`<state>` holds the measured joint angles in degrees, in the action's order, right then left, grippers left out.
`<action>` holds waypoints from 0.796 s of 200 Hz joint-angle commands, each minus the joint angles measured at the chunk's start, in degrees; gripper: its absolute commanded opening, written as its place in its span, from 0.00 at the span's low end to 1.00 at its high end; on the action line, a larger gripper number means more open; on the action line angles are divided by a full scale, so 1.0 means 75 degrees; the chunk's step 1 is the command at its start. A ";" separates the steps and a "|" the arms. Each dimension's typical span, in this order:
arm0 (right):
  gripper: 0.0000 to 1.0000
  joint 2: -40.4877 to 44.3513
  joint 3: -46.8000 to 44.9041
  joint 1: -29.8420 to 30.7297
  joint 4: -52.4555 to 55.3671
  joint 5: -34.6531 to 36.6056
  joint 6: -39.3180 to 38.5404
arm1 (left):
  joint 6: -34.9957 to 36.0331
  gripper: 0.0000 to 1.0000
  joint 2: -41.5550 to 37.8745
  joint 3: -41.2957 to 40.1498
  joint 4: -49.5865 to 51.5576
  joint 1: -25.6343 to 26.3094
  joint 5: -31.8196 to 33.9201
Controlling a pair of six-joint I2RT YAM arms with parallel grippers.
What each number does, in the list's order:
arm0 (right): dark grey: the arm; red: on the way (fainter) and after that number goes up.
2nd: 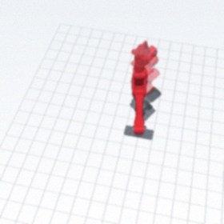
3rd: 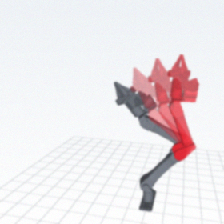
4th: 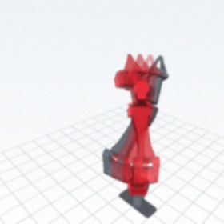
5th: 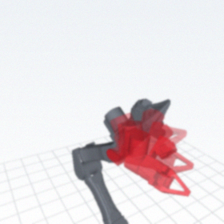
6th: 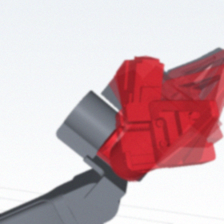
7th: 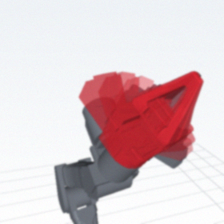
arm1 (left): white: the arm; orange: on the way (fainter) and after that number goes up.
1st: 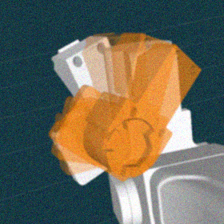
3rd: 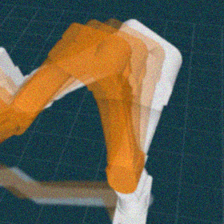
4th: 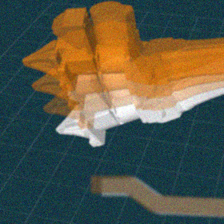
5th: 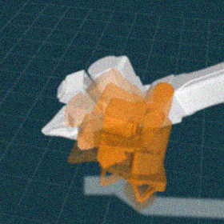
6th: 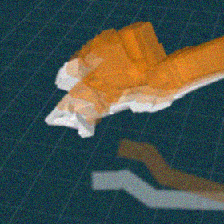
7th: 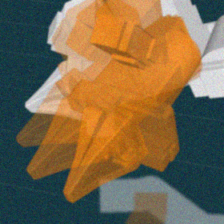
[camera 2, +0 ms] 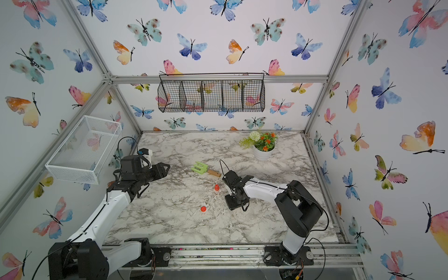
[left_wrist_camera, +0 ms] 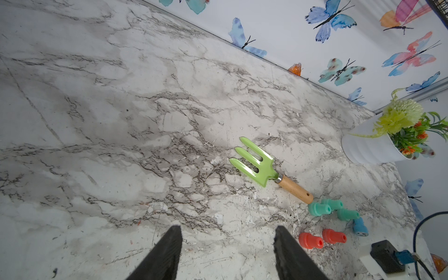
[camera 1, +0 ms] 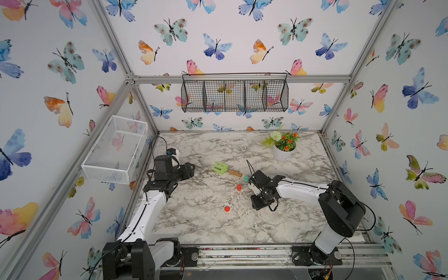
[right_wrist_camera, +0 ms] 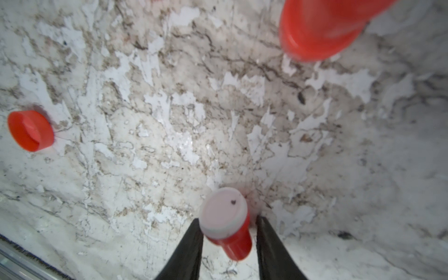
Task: Close the stamp cap
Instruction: Pick up the stamp from the center of the board.
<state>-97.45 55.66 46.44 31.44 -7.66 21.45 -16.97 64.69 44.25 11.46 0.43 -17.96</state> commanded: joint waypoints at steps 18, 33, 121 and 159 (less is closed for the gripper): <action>0.31 0.0032 -0.0100 0.0020 0.0132 -0.0243 0.0014 | 0.0001 0.63 0.0071 0.0174 0.0103 -0.0051 -0.0129; 0.29 0.0055 -0.0074 0.0020 0.0122 -0.0250 -0.0001 | 0.0001 0.63 0.0082 0.0187 0.0100 -0.0048 -0.0137; 0.19 -0.0038 -0.0100 0.0023 0.0082 -0.0185 -0.0095 | 0.0001 0.63 0.0129 0.0182 0.0106 -0.0047 -0.0160; 0.16 0.0220 -0.0086 0.0020 -0.0068 -0.0027 -0.0178 | 0.0066 0.63 0.0094 0.0141 0.0022 -0.0036 -0.0598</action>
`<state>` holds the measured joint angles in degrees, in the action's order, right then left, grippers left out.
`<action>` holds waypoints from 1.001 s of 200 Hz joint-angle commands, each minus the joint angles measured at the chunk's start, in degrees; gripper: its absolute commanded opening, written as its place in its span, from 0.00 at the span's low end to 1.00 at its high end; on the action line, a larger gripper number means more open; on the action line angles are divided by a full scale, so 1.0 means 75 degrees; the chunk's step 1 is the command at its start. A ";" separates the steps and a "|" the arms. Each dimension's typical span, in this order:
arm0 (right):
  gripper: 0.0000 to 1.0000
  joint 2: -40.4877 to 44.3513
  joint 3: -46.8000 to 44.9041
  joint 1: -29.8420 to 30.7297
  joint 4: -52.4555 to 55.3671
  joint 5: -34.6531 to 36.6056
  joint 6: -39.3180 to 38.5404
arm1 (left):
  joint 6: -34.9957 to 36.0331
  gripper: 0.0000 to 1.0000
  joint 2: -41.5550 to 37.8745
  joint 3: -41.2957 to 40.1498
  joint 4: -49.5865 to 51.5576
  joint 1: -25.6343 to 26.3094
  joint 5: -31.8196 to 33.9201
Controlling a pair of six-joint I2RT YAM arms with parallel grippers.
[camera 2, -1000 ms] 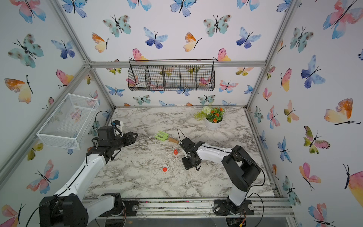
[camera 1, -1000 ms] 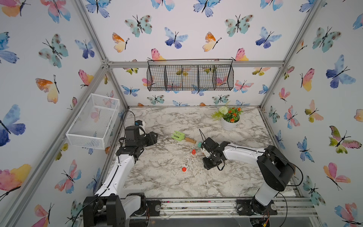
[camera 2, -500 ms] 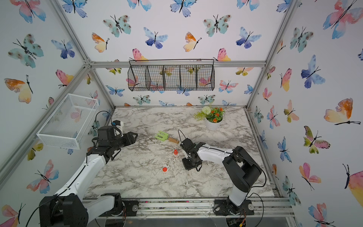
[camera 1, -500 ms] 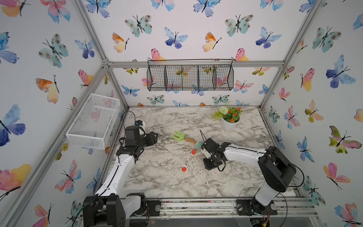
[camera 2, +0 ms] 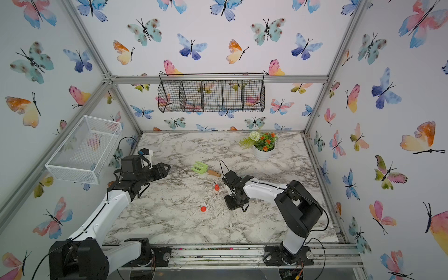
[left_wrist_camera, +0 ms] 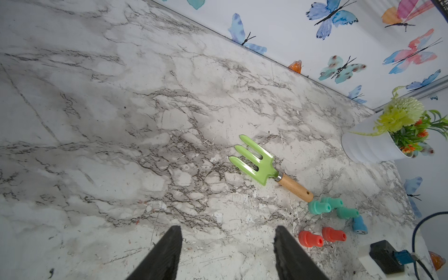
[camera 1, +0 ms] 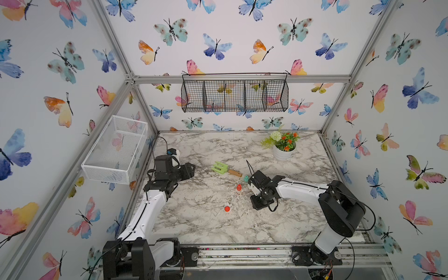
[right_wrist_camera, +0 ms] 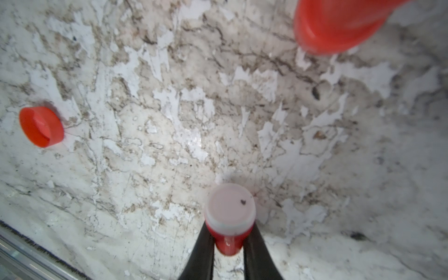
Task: Close the stamp cap
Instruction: Pick up the stamp from the center of the board.
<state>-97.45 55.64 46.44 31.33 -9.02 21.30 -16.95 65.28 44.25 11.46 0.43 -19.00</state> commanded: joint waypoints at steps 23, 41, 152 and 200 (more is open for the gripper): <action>0.16 0.0525 -0.0146 0.0027 -0.0384 0.0159 -0.0453 | 0.0080 0.63 0.0003 0.0135 -0.0005 -0.0009 -0.0869; 0.15 0.0779 -0.0259 0.0021 -0.0800 0.0083 -0.0878 | -0.0119 0.63 -0.0047 0.0102 -0.0005 0.0059 -0.1387; 0.18 0.2017 -0.0728 0.0020 -0.3493 -0.2426 -0.4843 | -0.1794 0.63 -0.0519 0.0884 0.0527 0.3323 -0.1646; 0.13 0.2798 -0.1145 0.0020 -0.4354 -0.2659 -0.5419 | -0.2300 0.61 -0.0313 0.0998 0.0692 0.4055 -0.1322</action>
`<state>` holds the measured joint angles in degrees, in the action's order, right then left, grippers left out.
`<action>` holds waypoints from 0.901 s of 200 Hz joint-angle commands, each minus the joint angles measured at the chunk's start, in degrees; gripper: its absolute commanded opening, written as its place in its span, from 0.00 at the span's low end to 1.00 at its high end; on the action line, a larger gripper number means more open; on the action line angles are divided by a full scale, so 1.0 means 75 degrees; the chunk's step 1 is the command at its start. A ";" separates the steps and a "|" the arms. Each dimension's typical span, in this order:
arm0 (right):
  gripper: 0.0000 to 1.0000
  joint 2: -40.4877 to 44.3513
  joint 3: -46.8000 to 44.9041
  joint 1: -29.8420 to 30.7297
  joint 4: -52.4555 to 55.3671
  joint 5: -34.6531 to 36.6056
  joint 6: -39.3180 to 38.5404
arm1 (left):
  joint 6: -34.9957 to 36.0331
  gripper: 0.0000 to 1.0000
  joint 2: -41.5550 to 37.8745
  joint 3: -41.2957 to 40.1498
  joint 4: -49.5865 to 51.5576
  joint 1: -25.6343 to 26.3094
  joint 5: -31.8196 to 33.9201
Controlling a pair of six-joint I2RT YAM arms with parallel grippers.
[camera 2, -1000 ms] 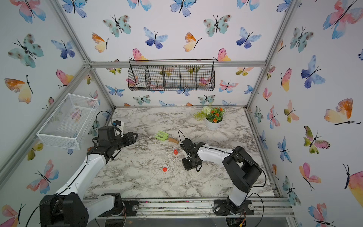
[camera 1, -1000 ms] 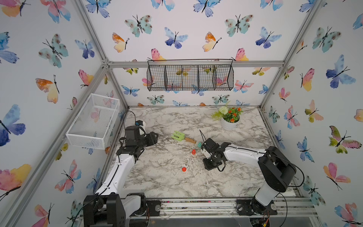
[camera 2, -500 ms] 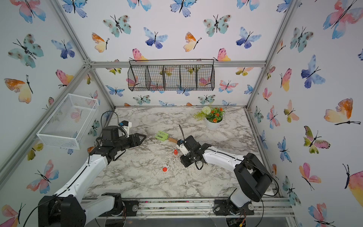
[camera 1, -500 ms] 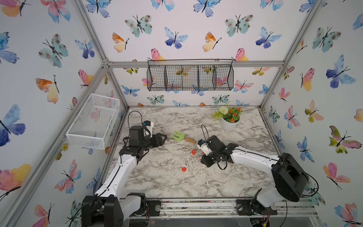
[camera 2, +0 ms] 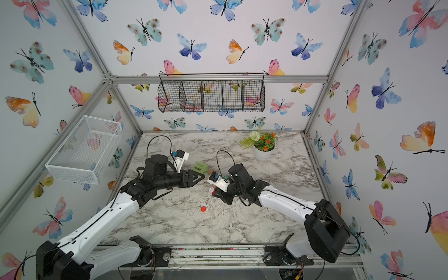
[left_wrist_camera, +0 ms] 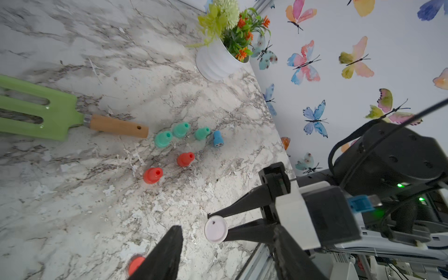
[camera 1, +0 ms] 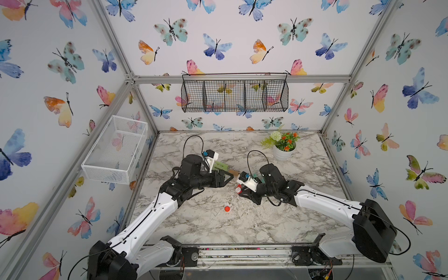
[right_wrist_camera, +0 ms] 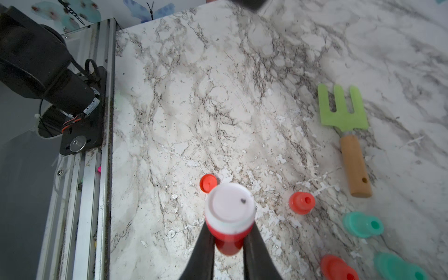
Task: Close the stamp cap
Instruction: Pick up the stamp from the center of the board.
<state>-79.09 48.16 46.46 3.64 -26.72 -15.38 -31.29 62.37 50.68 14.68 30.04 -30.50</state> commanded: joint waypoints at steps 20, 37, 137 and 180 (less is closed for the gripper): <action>0.12 0.0501 -0.0210 0.0019 -0.0716 -0.0249 -0.0579 | -0.0481 0.61 0.0138 0.0219 0.0272 0.0193 0.0146; 0.11 0.0520 -0.0200 0.0017 -0.0714 -0.0303 -0.0601 | -0.0492 0.60 0.0251 0.0341 0.0305 0.0383 0.0094; 0.10 0.0724 -0.0140 0.0017 -0.1022 -0.0186 -0.0498 | -0.0738 0.57 0.0798 0.0473 0.0317 0.0846 0.0191; 0.10 0.0723 -0.0175 0.0017 -0.1201 -0.0033 -0.0419 | -0.0844 0.55 0.0985 0.0555 0.0304 0.0858 -0.0129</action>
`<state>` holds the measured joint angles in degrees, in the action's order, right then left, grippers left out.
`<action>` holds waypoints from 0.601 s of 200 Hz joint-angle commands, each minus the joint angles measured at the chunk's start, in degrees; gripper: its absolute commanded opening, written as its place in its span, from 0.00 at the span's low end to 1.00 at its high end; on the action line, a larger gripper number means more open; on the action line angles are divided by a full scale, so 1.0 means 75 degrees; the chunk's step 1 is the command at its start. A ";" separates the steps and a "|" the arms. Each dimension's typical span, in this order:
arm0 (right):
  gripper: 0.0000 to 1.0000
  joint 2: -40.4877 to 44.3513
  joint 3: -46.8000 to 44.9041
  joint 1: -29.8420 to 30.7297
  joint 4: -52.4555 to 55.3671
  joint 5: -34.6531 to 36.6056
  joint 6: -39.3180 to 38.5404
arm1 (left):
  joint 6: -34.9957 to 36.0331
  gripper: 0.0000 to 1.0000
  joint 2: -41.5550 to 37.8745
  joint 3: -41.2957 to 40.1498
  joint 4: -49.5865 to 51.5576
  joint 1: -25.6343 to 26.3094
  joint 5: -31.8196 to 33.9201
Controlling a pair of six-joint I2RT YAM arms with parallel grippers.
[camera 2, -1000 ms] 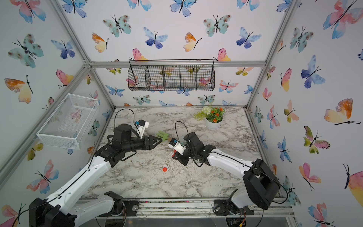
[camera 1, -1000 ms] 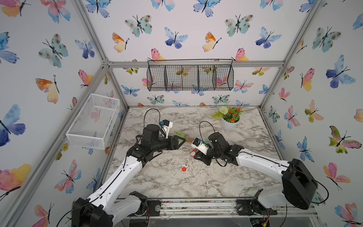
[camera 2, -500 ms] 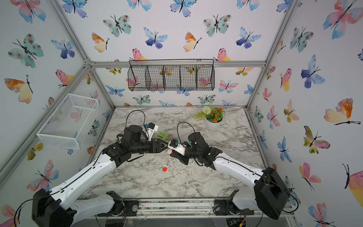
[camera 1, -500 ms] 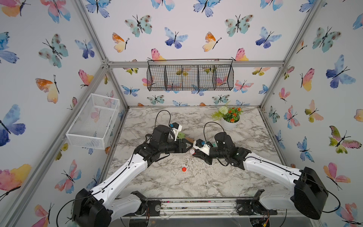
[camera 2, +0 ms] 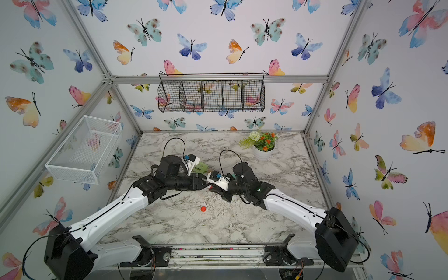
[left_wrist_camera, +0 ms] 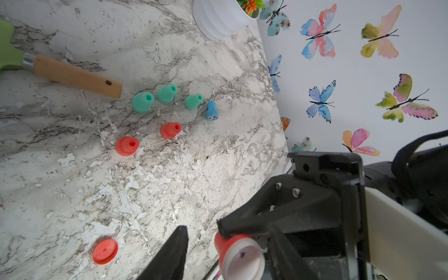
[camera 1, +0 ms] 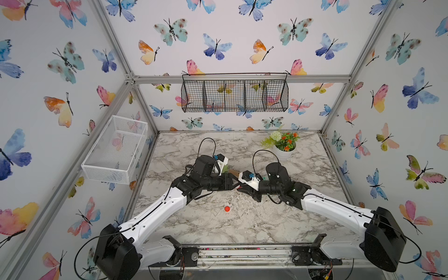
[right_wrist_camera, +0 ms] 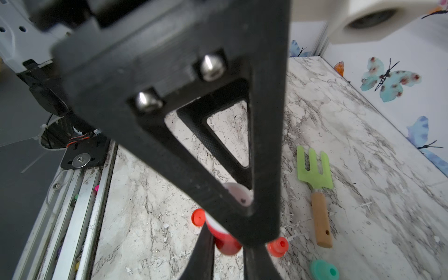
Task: Close the stamp cap
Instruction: Pick up the stamp from the center of the board.
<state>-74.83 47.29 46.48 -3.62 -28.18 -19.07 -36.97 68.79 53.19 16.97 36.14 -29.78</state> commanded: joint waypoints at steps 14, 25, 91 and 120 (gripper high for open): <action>0.10 0.0144 -0.0059 0.0020 -0.0246 0.0259 0.0096 | -0.0110 0.54 0.0167 0.0265 -0.0004 0.0045 -0.0324; 0.10 0.0133 -0.0059 0.0014 -0.0267 0.0266 0.0100 | -0.0110 0.53 0.0189 0.0279 -0.0005 0.0056 -0.0368; 0.11 0.0238 -0.0117 0.0014 -0.0479 0.0853 0.0216 | -0.0273 0.45 0.0319 0.0311 -0.0147 0.0056 -0.0716; 0.11 0.0192 -0.0072 0.0014 -0.0433 0.0916 0.0187 | -0.0278 0.38 0.0320 0.0367 -0.0158 0.0056 -0.0740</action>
<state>-74.24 46.96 46.48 -5.48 -23.11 -18.41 -39.07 70.89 54.65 16.38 36.23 -33.47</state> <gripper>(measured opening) 0.194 0.399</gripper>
